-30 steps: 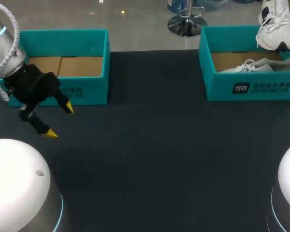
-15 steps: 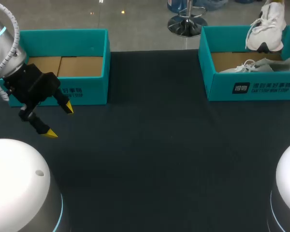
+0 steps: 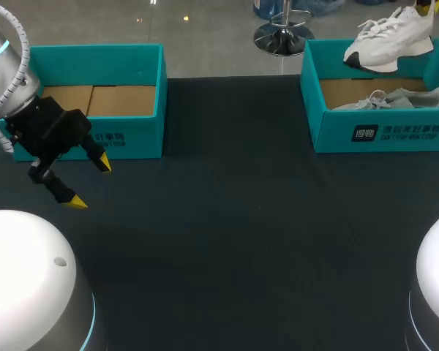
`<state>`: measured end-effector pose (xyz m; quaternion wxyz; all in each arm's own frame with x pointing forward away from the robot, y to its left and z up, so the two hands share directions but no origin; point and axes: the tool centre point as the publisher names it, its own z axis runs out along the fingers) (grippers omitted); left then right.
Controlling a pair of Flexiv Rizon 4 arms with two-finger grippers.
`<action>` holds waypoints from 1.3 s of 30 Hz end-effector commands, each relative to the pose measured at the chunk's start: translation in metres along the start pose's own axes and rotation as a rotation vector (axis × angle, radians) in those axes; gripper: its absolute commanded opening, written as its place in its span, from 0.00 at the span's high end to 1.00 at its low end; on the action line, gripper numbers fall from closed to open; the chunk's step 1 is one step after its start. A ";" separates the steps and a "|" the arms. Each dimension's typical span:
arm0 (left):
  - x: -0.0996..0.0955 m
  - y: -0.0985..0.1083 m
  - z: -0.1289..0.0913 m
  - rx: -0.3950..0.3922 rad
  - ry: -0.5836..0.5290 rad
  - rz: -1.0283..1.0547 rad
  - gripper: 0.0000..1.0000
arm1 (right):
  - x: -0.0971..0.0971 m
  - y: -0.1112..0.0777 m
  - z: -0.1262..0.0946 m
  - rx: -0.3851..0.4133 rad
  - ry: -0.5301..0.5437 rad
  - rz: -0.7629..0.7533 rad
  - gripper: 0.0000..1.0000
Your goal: Take the shoe out of the shoebox, open the shoe tongue, remove and reinsert the insole, then place the shoe into the shoebox
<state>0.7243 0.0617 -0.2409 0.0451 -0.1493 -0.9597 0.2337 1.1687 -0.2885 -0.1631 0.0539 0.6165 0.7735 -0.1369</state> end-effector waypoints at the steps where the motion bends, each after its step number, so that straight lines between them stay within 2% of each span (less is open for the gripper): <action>1: 0.000 0.000 0.000 -0.002 0.001 0.000 0.00 | -0.002 0.001 -0.002 -0.150 0.063 0.292 1.00; 14: 0.000 0.000 0.000 -0.002 0.001 0.000 0.00 | -0.002 0.001 -0.002 -0.150 0.063 0.292 1.00; 16: 0.000 0.000 0.000 -0.002 0.001 0.000 0.00 | -0.001 0.001 0.001 -0.091 0.013 0.314 1.00; 22: 0.000 0.000 0.000 -0.002 0.001 0.000 0.00 | 0.007 -0.007 0.013 -0.032 -0.036 0.429 1.00; 26: 0.000 0.000 0.000 -0.002 0.001 0.000 0.00 | 0.006 -0.013 0.024 -0.009 -0.022 0.508 1.00; 39: 0.000 0.000 0.000 -0.002 0.001 0.000 0.00 | -0.009 -0.019 0.041 -0.007 -0.043 0.607 1.00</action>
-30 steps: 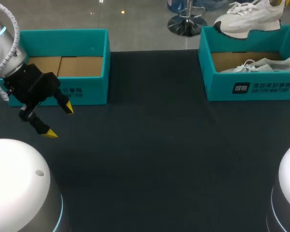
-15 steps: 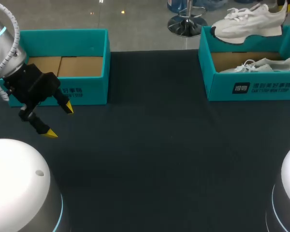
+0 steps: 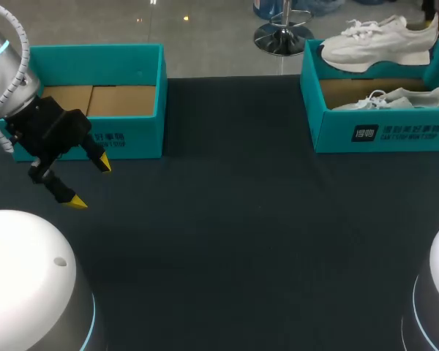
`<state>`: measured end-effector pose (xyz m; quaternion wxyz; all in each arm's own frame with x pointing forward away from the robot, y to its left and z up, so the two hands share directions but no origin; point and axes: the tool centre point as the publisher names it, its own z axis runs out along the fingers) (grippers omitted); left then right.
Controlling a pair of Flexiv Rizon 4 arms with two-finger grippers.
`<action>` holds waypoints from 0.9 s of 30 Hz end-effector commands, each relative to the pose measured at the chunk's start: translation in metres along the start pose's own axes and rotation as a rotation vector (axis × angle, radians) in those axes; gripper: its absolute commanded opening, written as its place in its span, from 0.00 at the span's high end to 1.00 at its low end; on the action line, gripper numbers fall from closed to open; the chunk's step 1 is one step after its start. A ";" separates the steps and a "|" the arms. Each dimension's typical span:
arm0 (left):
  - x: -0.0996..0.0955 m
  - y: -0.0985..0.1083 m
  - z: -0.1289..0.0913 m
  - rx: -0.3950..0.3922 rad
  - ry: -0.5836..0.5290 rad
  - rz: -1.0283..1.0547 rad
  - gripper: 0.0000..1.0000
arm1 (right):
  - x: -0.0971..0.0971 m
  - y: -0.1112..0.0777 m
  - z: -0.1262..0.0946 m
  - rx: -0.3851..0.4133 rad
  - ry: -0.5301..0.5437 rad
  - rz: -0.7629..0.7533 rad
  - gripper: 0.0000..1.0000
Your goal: Take the shoe out of the shoebox, open the shoe tongue, remove and reinsert the insole, then place the shoe into the shoebox
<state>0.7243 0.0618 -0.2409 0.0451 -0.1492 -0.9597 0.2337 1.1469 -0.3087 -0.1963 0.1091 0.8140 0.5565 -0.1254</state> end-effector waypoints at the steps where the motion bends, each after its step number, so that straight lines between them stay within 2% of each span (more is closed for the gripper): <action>1: 0.000 0.000 0.000 -0.002 0.001 0.000 0.00 | -0.003 0.004 0.004 -0.002 -0.003 0.012 1.00; 10: 0.000 0.000 0.000 -0.002 0.001 0.000 0.00 | -0.002 0.012 0.024 -0.007 -0.004 0.038 1.00; 27: 0.000 0.000 0.000 -0.002 0.001 0.000 0.00 | 0.008 0.029 0.081 0.019 -0.010 0.057 1.00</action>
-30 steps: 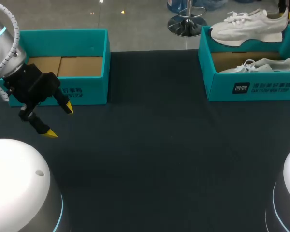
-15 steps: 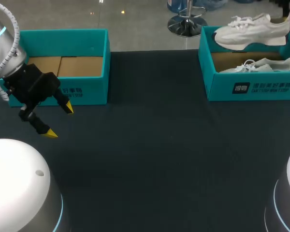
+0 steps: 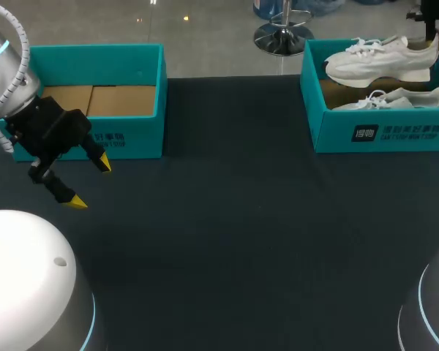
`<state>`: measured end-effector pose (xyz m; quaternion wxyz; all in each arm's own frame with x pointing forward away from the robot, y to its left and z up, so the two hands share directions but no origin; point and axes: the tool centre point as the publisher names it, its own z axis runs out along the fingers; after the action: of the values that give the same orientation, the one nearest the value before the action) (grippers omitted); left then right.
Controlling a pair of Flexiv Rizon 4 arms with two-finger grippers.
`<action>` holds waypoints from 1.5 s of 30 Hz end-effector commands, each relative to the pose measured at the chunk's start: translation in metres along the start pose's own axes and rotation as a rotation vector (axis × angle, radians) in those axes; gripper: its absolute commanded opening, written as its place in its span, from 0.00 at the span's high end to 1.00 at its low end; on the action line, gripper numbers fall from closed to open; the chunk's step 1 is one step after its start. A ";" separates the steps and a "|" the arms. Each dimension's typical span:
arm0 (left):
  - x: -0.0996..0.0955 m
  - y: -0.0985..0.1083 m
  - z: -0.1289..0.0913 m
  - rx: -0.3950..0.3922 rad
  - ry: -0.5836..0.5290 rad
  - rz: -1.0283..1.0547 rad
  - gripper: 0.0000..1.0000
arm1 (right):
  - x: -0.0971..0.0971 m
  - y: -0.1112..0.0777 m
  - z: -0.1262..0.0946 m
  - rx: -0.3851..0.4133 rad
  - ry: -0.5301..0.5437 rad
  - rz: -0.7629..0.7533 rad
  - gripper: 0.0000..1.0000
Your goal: Take the shoe out of the shoebox, open the shoe tongue, remove and reinsert the insole, then place the shoe into the shoebox
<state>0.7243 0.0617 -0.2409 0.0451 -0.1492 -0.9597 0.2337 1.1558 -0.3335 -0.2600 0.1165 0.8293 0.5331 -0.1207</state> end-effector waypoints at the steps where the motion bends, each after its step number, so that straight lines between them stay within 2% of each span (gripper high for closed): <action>1: 0.000 0.000 0.000 -0.002 0.001 0.000 0.00 | 0.007 0.014 0.017 0.030 -0.008 0.000 1.00; 14: 0.000 0.000 0.000 -0.002 0.001 0.000 0.00 | 0.018 0.023 0.057 0.053 -0.015 0.006 1.00; 20: 0.000 0.000 0.000 -0.002 0.001 0.000 0.00 | 0.022 0.020 0.057 0.058 -0.017 0.018 1.00; 21: 0.000 0.000 0.000 -0.002 0.001 0.000 0.00 | 0.021 0.018 0.057 0.061 -0.016 0.022 0.84; 22: 0.000 0.000 0.000 -0.002 0.001 0.000 0.00 | 0.021 0.017 0.057 0.064 -0.014 0.024 0.62; 23: 0.000 0.000 0.000 -0.002 0.001 0.000 0.00 | 0.020 0.015 0.057 0.065 -0.014 0.025 0.47; 24: 0.000 0.000 0.000 -0.002 0.001 0.000 0.00 | 0.019 0.014 0.055 0.065 -0.014 0.027 0.16; 25: 0.000 0.000 0.000 -0.002 0.001 0.000 0.00 | 0.018 0.013 0.054 0.064 -0.014 0.028 0.00; 31: 0.000 0.000 0.000 -0.002 0.001 0.000 0.00 | 0.011 0.009 0.030 0.035 -0.014 0.044 0.00; 36: 0.000 0.000 0.000 -0.002 0.001 0.000 0.00 | 0.005 0.003 -0.008 -0.013 0.006 0.055 0.00; 40: 0.000 0.000 0.000 -0.002 0.001 0.000 0.00 | 0.009 -0.005 -0.035 -0.048 0.081 0.031 0.00; 41: 0.000 0.000 0.000 -0.002 0.001 0.000 0.00 | 0.012 -0.007 -0.040 -0.055 0.136 0.018 0.00; 43: 0.000 0.000 0.000 -0.002 0.001 0.000 0.00 | 0.016 -0.011 -0.045 -0.083 0.225 0.039 0.00; 45: 0.000 0.000 0.000 -0.002 0.001 0.000 0.00 | 0.016 -0.011 -0.045 -0.083 0.225 0.039 0.00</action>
<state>0.7243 0.0618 -0.2409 0.0451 -0.1492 -0.9597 0.2337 1.1835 -0.2994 -0.2290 0.0764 0.8437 0.5284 -0.0563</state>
